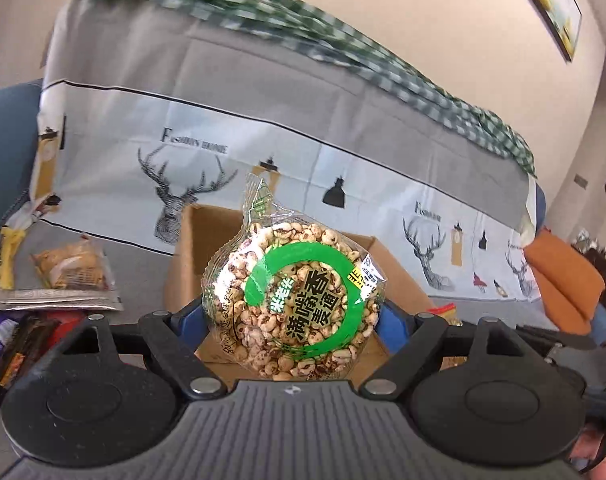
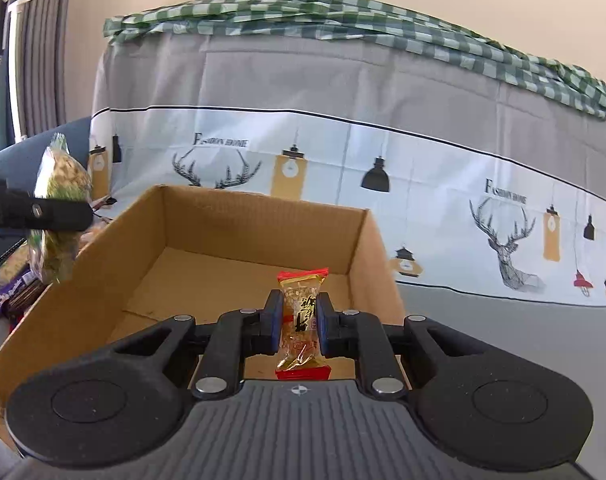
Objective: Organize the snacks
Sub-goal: 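Carry the peanut bag and red candy into the box and release both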
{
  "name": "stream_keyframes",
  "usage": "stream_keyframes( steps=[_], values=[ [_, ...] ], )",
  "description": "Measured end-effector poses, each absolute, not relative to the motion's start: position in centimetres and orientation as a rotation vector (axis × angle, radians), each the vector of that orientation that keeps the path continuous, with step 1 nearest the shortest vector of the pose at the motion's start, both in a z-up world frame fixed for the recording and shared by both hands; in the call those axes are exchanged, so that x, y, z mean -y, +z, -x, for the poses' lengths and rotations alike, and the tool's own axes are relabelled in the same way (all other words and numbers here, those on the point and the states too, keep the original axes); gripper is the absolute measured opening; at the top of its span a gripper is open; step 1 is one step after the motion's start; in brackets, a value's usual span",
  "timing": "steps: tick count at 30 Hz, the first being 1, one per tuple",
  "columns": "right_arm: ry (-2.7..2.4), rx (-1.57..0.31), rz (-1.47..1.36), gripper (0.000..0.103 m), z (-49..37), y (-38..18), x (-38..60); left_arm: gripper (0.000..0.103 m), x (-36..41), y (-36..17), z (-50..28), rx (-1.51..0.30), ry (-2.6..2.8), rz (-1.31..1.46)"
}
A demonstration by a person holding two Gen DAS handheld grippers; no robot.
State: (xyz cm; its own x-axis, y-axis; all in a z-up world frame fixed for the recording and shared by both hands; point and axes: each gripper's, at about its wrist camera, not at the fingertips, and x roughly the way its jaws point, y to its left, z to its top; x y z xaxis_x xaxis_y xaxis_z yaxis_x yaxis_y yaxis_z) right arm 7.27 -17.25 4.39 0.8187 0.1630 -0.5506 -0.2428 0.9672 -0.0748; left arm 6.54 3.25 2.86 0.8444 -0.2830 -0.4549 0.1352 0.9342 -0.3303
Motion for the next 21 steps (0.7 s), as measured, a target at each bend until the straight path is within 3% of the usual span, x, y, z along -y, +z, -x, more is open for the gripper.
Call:
stream_keyframes(
  steps=[21],
  values=[
    [0.177,-0.590,0.141,0.018,-7.8,3.7,18.1,0.087,-1.7,0.9,-7.4,-0.606,-0.280,0.271]
  ],
)
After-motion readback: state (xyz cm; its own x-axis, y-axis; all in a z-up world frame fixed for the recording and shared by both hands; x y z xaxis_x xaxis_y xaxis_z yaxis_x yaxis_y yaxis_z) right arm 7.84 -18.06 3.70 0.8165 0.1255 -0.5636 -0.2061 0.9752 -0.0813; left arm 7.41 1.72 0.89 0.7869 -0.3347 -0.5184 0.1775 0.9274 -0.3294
